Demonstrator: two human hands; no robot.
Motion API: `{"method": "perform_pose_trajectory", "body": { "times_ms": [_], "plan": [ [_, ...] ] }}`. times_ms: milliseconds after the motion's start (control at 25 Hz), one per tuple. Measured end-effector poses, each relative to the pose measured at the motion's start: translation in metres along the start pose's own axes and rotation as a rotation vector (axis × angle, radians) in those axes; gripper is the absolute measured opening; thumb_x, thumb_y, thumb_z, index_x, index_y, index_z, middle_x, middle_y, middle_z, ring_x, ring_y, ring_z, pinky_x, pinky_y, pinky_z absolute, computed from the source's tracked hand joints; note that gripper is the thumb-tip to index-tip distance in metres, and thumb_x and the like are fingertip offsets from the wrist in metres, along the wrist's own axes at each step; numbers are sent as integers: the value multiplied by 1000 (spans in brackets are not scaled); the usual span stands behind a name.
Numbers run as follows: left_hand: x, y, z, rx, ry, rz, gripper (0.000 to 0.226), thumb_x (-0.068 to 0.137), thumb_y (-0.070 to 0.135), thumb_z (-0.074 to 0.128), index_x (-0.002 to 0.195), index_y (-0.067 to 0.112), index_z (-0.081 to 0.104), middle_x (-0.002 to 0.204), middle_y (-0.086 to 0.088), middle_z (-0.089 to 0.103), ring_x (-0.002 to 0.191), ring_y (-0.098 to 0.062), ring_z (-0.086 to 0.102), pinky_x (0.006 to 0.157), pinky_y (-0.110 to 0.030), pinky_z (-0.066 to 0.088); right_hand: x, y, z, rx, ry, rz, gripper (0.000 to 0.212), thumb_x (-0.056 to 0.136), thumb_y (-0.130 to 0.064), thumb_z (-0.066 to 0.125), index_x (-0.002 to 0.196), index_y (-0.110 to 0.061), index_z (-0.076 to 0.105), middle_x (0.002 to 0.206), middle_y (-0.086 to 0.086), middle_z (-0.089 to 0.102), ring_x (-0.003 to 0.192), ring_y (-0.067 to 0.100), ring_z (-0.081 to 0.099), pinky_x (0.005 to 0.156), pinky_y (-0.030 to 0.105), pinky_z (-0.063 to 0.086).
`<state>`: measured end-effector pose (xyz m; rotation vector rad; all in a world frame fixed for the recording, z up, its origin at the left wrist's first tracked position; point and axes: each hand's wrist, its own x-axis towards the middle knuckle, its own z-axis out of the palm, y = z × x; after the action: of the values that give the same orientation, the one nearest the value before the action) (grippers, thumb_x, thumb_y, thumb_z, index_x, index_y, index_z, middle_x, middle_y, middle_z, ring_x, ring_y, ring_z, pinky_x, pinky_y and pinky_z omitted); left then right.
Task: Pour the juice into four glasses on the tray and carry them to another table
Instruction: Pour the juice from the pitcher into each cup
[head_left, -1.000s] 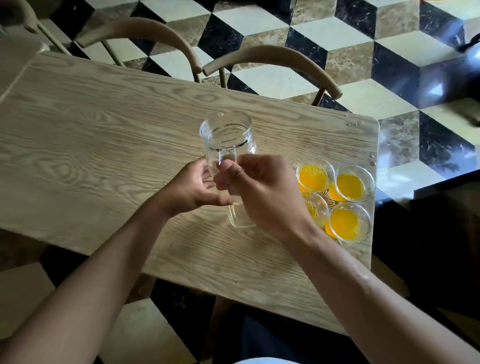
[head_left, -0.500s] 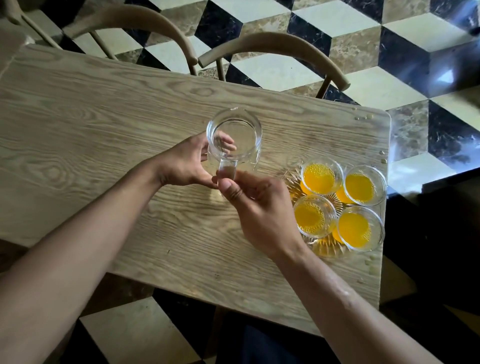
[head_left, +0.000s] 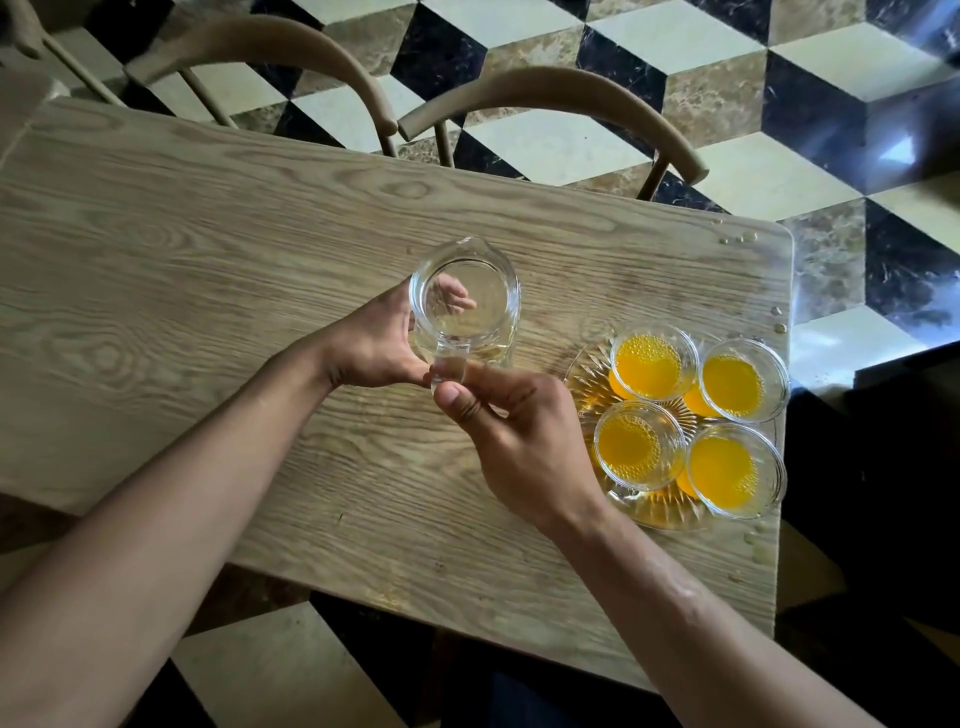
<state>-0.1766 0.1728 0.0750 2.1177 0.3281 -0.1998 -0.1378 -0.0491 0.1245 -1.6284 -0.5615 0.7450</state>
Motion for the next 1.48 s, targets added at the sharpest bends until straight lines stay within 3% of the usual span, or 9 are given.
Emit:
{"method": "perform_pose_trajectory", "body": {
  "times_ms": [200,520,720,880,1000,1120,1200,1320,1480],
  "plan": [
    [-2,5,-2,-17,-13,9,91,59,37,90,135,7,49,137,-9,60,133,-21,59,117,-45,44,-2,-2,3,-6,11,-15,19,94,-20,72,110,-14,80,108,-7,79,105,-4,69,94,29,56],
    [-1,10,-7,20,-62,-17,93,60,40,86,139,11,47,144,-8,58,139,-19,55,120,-50,40,-1,-11,8,-52,36,36,22,97,-26,69,114,-18,79,107,-11,79,99,-1,72,90,38,59],
    [-1,13,-10,2,-114,-48,102,60,45,81,149,10,43,156,-7,47,149,-18,44,127,-47,32,0,-17,15,-161,44,-8,23,99,-26,66,116,-17,78,109,-5,79,96,2,73,83,32,59],
    [-1,12,-12,57,-196,-60,134,53,54,89,163,15,22,166,-6,36,154,-16,36,127,-39,30,-2,-21,14,-298,49,13,25,98,-35,64,92,-15,79,73,-7,75,60,3,61,58,24,46],
    [-1,14,-13,137,-190,-36,110,60,47,82,155,38,28,151,20,48,140,6,45,118,-16,34,-1,-24,13,-421,27,54,39,95,-45,61,87,-10,76,81,5,78,77,18,71,65,33,54],
    [-10,9,-18,141,-98,-117,117,54,48,88,157,25,36,149,11,56,140,-7,50,121,-27,37,-4,-31,9,-483,-13,64,42,92,-49,61,88,-9,73,90,8,78,91,25,72,73,37,56],
    [-21,7,-25,77,-58,-187,119,57,37,97,157,24,34,155,2,52,144,-13,48,117,-24,37,-6,-38,4,-507,-34,66,42,93,-49,62,106,-11,75,105,9,78,102,25,71,82,37,57],
    [-37,18,-35,63,82,-277,97,77,13,90,157,24,37,150,1,55,138,-17,53,106,-22,41,-12,-48,-12,-488,-43,77,50,94,-47,63,132,-13,66,128,4,71,117,20,66,96,38,54],
    [-68,48,-44,-12,292,-294,64,87,8,81,144,18,54,135,-4,65,124,-18,62,113,-37,47,-25,-57,-43,-484,-9,56,49,95,-43,64,134,-14,63,132,4,68,118,20,65,99,40,52]
  ]
}}
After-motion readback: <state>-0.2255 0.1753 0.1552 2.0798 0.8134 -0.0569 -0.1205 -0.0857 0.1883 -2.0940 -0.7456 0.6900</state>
